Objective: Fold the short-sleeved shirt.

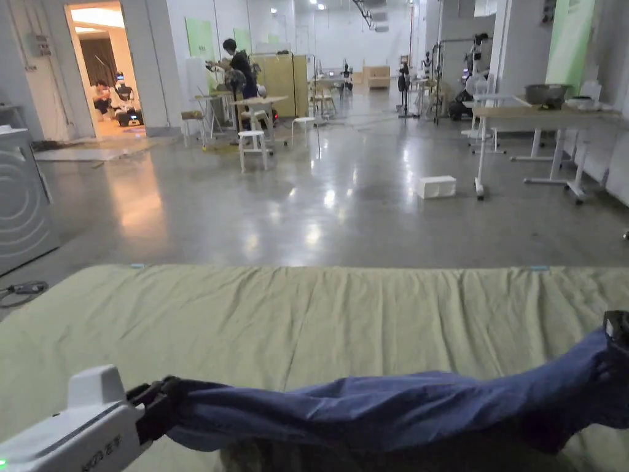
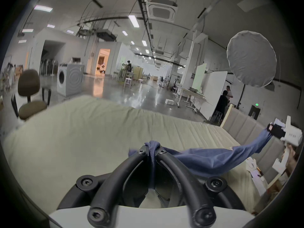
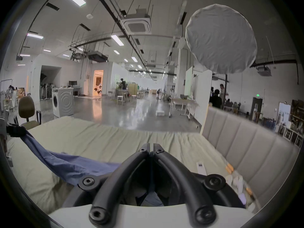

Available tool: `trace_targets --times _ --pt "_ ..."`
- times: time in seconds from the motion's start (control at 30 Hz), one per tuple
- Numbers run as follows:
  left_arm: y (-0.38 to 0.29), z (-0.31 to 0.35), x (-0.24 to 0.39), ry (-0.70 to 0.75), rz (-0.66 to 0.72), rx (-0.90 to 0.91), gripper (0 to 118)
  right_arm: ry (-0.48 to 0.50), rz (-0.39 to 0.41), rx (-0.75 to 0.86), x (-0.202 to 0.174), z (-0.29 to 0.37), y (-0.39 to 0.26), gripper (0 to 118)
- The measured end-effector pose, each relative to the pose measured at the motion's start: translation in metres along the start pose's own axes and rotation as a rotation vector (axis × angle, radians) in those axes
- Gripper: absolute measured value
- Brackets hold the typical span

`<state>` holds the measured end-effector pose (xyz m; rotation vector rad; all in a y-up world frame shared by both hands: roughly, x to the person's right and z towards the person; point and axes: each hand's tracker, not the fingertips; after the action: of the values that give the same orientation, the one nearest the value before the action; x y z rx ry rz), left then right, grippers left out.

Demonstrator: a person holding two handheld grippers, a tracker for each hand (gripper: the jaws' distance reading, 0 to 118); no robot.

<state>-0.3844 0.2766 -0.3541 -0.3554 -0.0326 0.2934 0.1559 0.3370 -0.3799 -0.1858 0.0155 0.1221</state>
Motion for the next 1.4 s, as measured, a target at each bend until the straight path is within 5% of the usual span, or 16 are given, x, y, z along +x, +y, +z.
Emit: trace_targets --times 0.03,0.1,0.13,0.17,0.2,0.23,0.47,0.57,0.83,0.9,0.93,0.97,1.03,1.13,1.3,1.4 --pt "-0.022 0.015 -0.004 0.014 0.015 -0.040 6 -0.002 0.041 0.029 0.002 0.016 -0.015 2" --pt "-0.064 0.040 -0.012 0.081 0.022 -0.073 6 -0.030 -0.053 -0.082 0.005 0.046 -0.058 2" --pt "-0.083 0.052 -0.016 0.074 0.010 -0.136 6 -0.013 0.002 -0.050 0.008 0.057 -0.067 2" --pt "-0.103 0.068 -0.019 0.073 0.011 -0.120 6 0.010 -0.150 -0.222 0.012 0.069 -0.097 2" --pt "-0.121 0.082 -0.026 0.067 0.016 -0.166 6 -0.039 -0.054 -0.142 0.014 0.086 -0.108 2" --pt "-0.136 0.093 -0.030 0.090 0.029 -0.196 6 -0.021 -0.108 -0.256 0.016 0.099 -0.129 2" --pt "-0.198 0.136 -0.044 0.060 0.037 -0.283 6 -0.094 -0.110 -0.412 0.023 0.174 -0.207 2" --pt "-0.208 0.131 -0.044 0.067 -0.008 -0.317 6 -0.117 -0.190 -0.465 0.030 0.182 -0.229 2" --pt "-0.214 0.128 -0.045 0.077 -0.011 -0.342 6 -0.085 -0.190 -0.572 0.030 0.175 -0.268 2" --pt "-0.216 0.128 -0.043 0.078 -0.025 -0.340 13 -0.069 -0.191 -0.572 0.030 0.173 -0.272 3" --pt "-0.217 0.130 -0.044 0.075 -0.027 -0.310 28 -0.061 -0.191 -0.570 0.032 0.173 -0.274 5" --pt "-0.218 0.131 -0.046 0.080 -0.023 -0.302 62 -0.054 -0.194 -0.577 0.033 0.172 -0.274 21" --pt "-0.212 0.136 -0.048 0.140 0.004 -0.308 90 -0.050 -0.218 -0.572 0.036 0.179 -0.265 62" --pt "-0.176 0.170 -0.028 0.246 -0.088 -0.096 89 0.043 -0.241 -0.414 0.037 0.203 -0.223 70" --pt "-0.115 0.218 0.018 0.327 -0.053 0.122 89 0.006 -0.177 -0.200 0.010 0.235 -0.151 93" --pt "-0.091 0.257 0.051 0.208 0.024 0.218 89 0.057 -0.203 -0.107 -0.015 0.252 -0.127 94"
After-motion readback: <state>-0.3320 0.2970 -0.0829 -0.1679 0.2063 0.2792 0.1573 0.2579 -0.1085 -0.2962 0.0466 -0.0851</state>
